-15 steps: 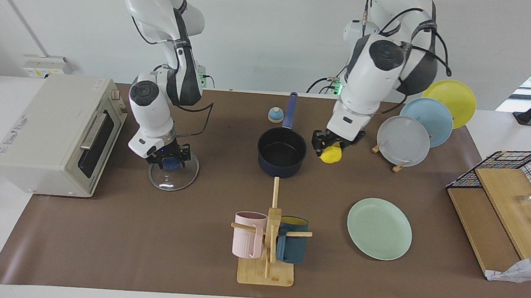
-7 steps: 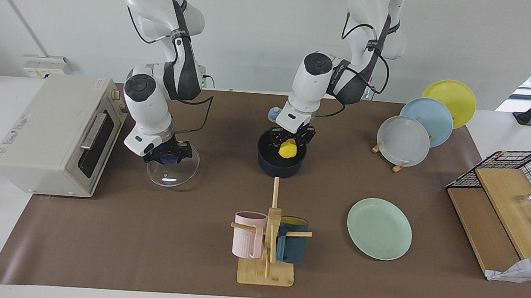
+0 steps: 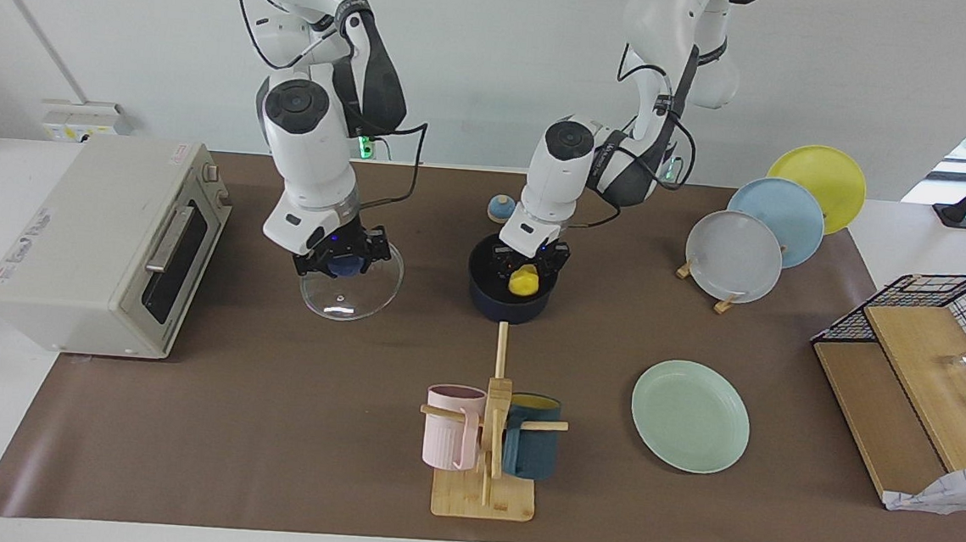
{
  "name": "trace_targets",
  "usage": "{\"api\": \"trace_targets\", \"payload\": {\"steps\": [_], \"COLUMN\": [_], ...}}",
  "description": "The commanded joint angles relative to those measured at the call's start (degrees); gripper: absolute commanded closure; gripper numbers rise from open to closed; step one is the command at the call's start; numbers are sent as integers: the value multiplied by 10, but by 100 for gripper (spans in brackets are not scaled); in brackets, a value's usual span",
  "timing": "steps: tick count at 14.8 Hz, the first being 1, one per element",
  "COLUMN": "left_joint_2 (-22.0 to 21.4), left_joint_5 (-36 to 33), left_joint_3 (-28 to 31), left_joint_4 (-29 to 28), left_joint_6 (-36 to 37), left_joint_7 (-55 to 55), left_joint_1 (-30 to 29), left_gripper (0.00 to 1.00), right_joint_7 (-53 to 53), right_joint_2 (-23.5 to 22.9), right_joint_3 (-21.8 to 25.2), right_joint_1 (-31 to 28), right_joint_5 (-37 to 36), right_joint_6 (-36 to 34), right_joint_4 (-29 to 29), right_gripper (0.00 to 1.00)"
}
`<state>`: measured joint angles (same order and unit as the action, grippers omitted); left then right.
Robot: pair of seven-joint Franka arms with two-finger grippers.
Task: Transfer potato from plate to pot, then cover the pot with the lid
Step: 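Carry the potato over the black saucepan with the left gripper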
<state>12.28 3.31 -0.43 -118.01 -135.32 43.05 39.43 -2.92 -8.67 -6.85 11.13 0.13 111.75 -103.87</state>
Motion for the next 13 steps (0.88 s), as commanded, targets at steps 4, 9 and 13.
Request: {"api": "trace_targets", "payload": {"steps": [4,9,13], "left_joint_2": [9,7,-1], "left_joint_5": [-15,-15,-15], "left_joint_3": [10,10,10], "left_joint_4": [-6,-6,4], "left_joint_6": [-15,-7,15], "left_joint_7": [6,5,-1], "left_joint_1": [24,31,25], "left_gripper": [100,1,0], "right_joint_7": [-37,-39,-54], "right_joint_2": [-3,-2,0], "right_joint_3": [-25,-26,-26], "right_joint_1": [16,28,29], "right_joint_5": [7,7,7], "right_joint_6": [0,0,11], "right_joint_4": [9,5,0], "right_gripper": [94,100,100]}}
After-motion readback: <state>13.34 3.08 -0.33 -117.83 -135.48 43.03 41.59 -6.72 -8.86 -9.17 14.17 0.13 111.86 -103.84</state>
